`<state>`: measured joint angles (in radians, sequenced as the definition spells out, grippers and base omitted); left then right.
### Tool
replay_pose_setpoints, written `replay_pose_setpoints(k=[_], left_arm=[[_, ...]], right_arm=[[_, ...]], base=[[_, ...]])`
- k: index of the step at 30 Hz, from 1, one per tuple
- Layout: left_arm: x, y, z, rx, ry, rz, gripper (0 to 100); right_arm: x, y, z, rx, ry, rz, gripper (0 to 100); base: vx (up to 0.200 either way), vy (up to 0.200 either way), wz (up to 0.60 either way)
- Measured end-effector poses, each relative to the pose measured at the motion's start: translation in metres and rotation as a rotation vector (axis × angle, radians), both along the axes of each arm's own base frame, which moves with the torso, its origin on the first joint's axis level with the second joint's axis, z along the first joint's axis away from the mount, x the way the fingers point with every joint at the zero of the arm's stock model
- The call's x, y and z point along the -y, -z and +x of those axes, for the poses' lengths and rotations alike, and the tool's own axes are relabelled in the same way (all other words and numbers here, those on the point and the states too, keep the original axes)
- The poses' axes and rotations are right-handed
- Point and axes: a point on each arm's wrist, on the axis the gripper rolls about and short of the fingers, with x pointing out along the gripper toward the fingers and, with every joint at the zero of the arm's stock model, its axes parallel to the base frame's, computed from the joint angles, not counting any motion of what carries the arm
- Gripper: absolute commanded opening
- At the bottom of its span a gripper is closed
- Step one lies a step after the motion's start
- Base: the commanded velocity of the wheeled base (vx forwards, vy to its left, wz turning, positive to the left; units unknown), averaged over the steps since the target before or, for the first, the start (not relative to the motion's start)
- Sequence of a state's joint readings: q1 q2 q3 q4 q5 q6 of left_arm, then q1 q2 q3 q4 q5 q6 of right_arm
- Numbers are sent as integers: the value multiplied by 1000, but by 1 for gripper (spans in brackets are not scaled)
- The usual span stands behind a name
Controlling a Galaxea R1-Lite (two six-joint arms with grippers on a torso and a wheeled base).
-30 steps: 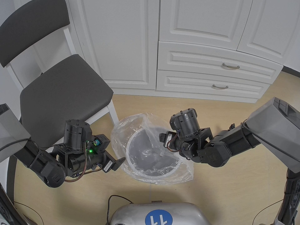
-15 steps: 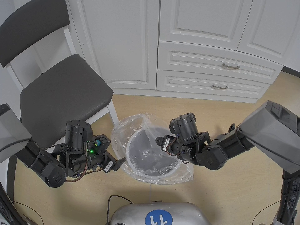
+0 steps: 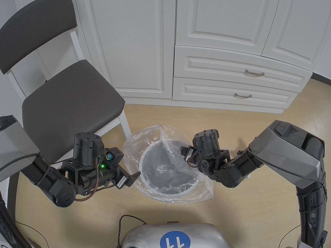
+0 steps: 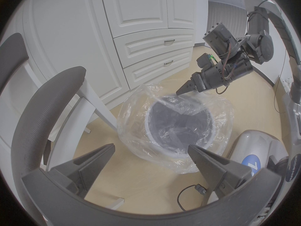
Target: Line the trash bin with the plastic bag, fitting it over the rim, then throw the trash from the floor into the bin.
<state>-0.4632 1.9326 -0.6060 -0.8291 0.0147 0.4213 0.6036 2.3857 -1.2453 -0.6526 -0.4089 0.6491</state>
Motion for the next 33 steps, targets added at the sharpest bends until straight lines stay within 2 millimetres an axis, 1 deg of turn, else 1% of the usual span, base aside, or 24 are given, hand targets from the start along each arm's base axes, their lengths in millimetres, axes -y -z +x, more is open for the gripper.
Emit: replay_pose_setpoints(k=[4,9,13,17,19,21,23,26,29,33], left_arm=[[0,2,0,-1,0,1,100],[0,3,1,-4,-1,3,100],[0,4,1,-2,-14,10,100],[0,5,2,1,-34,20,100],[0,5,3,1,-35,21,100],[0,6,3,-1,-35,22,100],[1,6,3,-1,-35,22,100],[1,7,3,-2,-35,23,100],[1,7,3,-3,-35,23,100],[1,7,3,-3,-36,24,100]], right_arm=[[14,-4,15,50,72,-15,100],[25,-12,29,147,113,-19,100],[30,-10,38,214,138,-28,100],[35,-1,46,229,160,-51,100],[35,1,45,224,155,-52,100],[36,-2,44,224,153,-49,100],[37,-9,40,227,151,-44,100],[32,-21,31,240,128,-27,100],[32,-27,26,241,117,-23,100],[31,-17,21,164,91,-67,100]], base=[[0,0,0],[0,0,0],[0,0,0],[0,0,0],[0,0,0],[0,0,0],[0,0,0],[0,0,0],[0,0,0],[0,0,0]])
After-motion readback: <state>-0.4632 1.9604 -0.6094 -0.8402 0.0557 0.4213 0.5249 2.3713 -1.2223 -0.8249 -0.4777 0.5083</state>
